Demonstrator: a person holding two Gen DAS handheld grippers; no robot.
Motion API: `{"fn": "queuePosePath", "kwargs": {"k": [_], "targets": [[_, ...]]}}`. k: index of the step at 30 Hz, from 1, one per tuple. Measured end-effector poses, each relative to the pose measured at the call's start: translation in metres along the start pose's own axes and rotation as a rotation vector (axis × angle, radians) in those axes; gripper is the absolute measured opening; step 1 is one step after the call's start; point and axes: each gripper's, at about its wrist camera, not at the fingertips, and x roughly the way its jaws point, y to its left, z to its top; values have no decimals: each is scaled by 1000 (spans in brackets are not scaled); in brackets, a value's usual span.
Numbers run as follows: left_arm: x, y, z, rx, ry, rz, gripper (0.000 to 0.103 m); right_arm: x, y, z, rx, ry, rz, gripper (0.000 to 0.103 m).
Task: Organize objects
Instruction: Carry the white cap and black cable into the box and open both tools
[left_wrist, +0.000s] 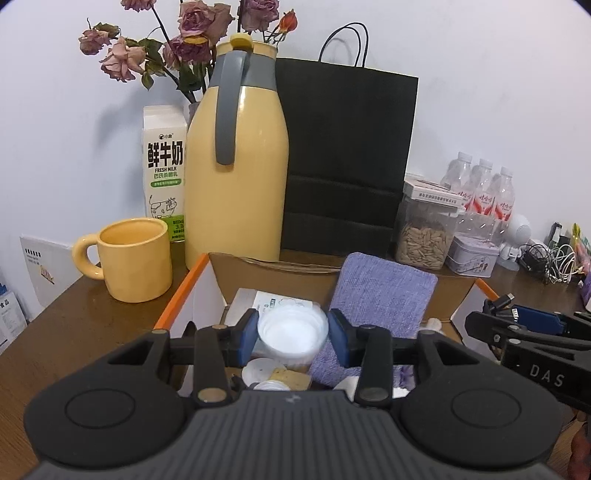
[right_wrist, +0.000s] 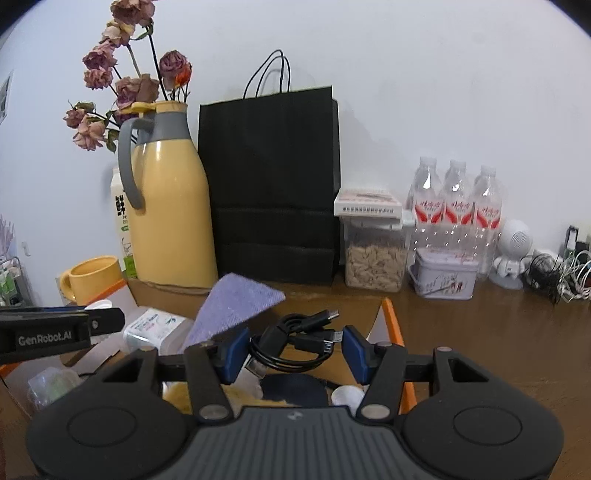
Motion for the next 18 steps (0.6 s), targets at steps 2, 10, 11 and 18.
{"fn": "queuePosePath", "kwargs": {"k": [2,10,11,18], "targets": [[-4,1,-1,8,-13,-5,73,0,0,-1,0,7,5,55],[-16,8,3,-27,-39,18,103,-12,0,-1,4,-16,9,103],[-16,8,3,-25,-36,20,103,-13,0,0,7,-16,10,103],[-18,10,3,-19,-17,4,103,-17,1,0,8,-12,7,103]]}}
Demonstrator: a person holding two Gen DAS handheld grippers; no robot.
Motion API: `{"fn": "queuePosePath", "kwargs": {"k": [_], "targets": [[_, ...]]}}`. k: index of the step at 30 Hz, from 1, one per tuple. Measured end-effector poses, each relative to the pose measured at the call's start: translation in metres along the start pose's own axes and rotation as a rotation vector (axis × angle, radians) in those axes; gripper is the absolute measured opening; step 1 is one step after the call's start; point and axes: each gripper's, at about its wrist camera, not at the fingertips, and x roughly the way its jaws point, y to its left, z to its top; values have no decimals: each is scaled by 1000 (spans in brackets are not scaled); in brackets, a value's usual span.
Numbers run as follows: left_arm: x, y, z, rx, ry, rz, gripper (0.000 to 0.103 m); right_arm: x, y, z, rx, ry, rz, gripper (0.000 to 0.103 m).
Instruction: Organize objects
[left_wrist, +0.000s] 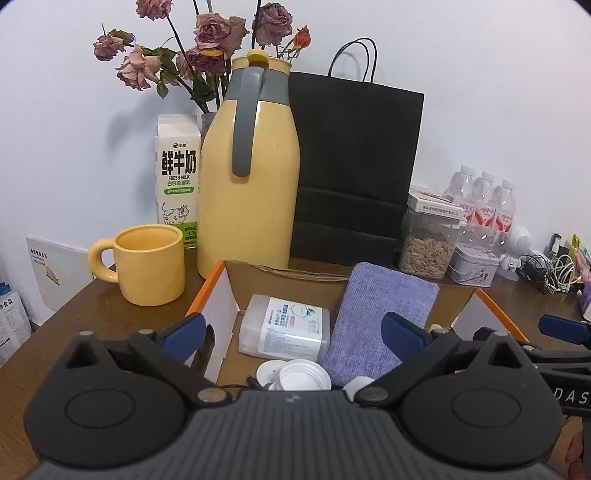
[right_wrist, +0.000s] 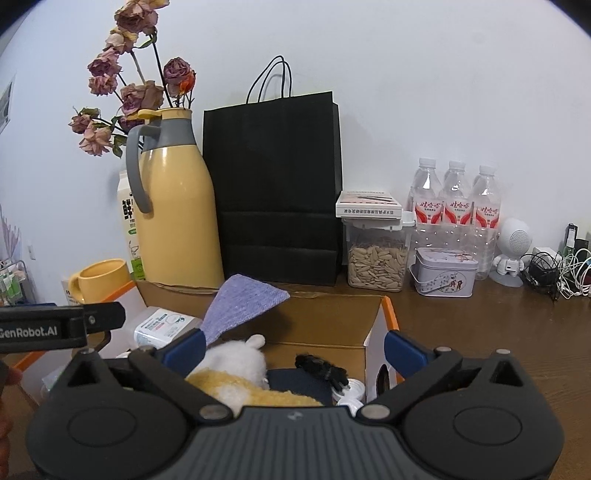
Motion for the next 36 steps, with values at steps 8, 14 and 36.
{"fn": "queuePosePath", "kwargs": {"k": [8,14,36], "targets": [[-25,2,-4,41,-6,-9,103,-23,3,1,10,-31,-4,103],[-60,9,-15,59,-16,-28,103,-53,10,-4,20,-48,-2,103],[-150,35,-85,80,99,3,103,-147,46,-72,-23,70,34,103]]}}
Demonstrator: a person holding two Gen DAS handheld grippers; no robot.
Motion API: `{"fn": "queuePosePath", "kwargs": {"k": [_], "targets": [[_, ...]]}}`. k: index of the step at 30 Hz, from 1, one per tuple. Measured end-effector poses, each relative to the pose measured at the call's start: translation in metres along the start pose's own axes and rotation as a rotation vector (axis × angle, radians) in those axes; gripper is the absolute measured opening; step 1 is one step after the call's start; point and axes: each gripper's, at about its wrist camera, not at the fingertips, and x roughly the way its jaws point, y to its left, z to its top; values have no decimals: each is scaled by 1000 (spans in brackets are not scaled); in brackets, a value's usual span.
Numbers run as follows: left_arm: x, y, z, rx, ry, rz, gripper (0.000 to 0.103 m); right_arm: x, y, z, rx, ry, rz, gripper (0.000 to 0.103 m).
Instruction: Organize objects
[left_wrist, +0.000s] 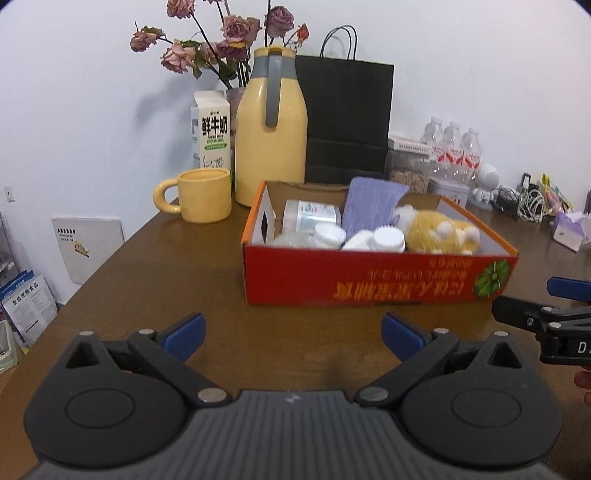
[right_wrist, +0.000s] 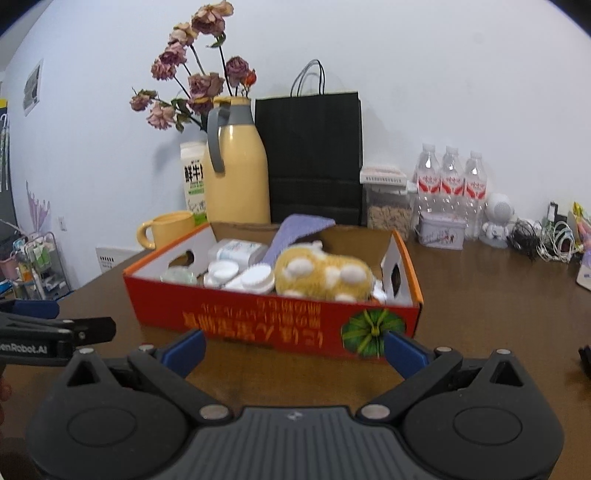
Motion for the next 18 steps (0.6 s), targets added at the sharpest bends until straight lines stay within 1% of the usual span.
{"fn": "queuePosePath", "kwargs": {"k": [6,18], "targets": [[-5,-1,-10,2,18,-5,103,-5,-1,-14,11,32,-16,103],[-11,-4,-13,8,16,-10,103,-11,0,-13,11,25,-19,103]]}}
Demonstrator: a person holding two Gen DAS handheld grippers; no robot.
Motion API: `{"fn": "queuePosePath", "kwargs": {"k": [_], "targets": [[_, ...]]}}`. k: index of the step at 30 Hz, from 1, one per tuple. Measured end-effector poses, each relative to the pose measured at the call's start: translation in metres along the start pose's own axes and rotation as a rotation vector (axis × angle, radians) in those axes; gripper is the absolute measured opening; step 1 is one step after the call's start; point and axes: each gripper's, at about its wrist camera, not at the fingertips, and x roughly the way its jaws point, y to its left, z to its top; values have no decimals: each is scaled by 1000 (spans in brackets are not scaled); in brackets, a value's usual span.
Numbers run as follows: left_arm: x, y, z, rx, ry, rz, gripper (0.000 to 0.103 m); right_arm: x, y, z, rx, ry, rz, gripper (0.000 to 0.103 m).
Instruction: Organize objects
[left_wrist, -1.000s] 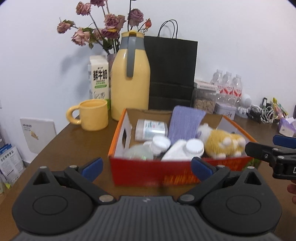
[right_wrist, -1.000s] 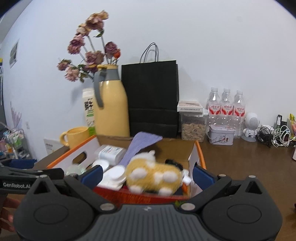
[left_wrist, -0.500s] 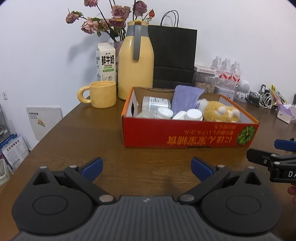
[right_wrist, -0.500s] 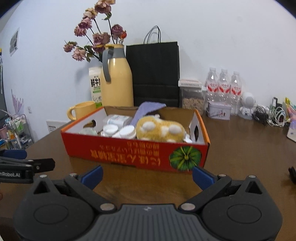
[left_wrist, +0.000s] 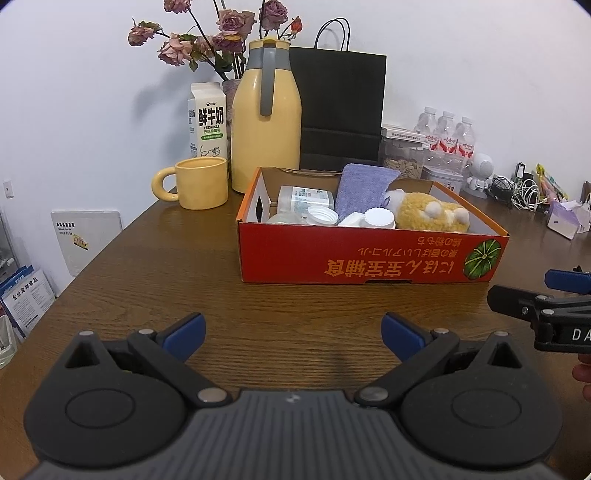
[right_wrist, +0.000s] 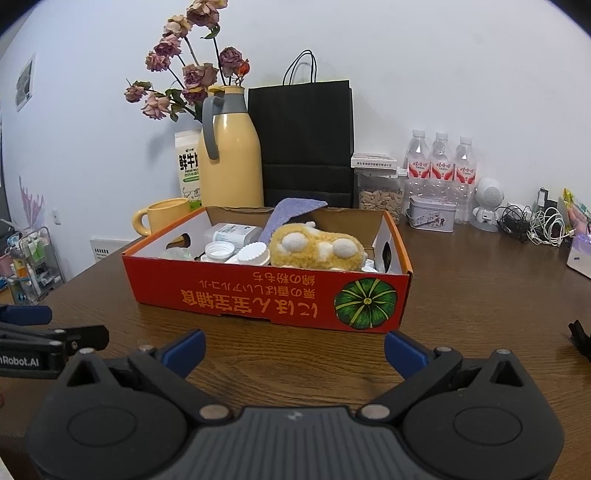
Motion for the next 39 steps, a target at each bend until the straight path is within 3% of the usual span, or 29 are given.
{"fn": "queuePosePath", "kwargs": {"k": [39], "targets": [[-8,-4,3,3,-19,-14,103,-6,2,4,-6,-17,1,103]]}}
